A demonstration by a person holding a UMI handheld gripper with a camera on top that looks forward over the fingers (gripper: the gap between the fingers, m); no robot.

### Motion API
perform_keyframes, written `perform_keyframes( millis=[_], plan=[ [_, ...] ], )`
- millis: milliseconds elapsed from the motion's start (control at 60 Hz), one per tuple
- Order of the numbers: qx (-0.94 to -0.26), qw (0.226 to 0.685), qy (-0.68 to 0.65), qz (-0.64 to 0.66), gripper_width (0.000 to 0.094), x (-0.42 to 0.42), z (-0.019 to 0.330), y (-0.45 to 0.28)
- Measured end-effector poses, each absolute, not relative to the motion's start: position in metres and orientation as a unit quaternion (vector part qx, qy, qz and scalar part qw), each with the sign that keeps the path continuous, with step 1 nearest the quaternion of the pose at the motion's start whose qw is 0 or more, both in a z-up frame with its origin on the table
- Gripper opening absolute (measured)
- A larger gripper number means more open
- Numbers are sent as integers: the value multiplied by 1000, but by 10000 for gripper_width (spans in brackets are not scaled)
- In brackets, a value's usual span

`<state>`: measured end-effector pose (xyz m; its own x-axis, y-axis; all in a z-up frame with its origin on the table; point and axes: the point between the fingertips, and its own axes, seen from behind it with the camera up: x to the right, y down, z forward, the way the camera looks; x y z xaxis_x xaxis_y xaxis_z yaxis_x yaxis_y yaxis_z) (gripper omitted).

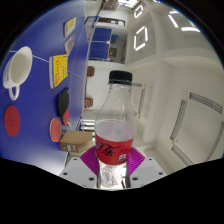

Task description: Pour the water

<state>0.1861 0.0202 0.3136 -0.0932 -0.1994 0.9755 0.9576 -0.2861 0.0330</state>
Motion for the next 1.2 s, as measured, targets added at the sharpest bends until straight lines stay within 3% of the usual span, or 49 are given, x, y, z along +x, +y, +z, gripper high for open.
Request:
perform_keyframes(
  millis=[183,300,517,583,667,800,933,1050,1200],
  plan=[
    [-302,348,-586,-666,319,99,278,64],
    [-229,295,-649,-662,317,76,242,82],
    [-211,295,-670,-647,321,58,233,87],
    [-228,306,-660,-647,318,64,242,88],
    [-263,360,-629,-636,319,64,271,84],
    [-394,512,-504,-573,319,79,342,71],
    [-564,643,-315,-410,319,113,374,56],
    [-674,683,-161,-233,320,130,340,48],
    [-748,652,-57,-106,318,141,249,57]
  ],
)
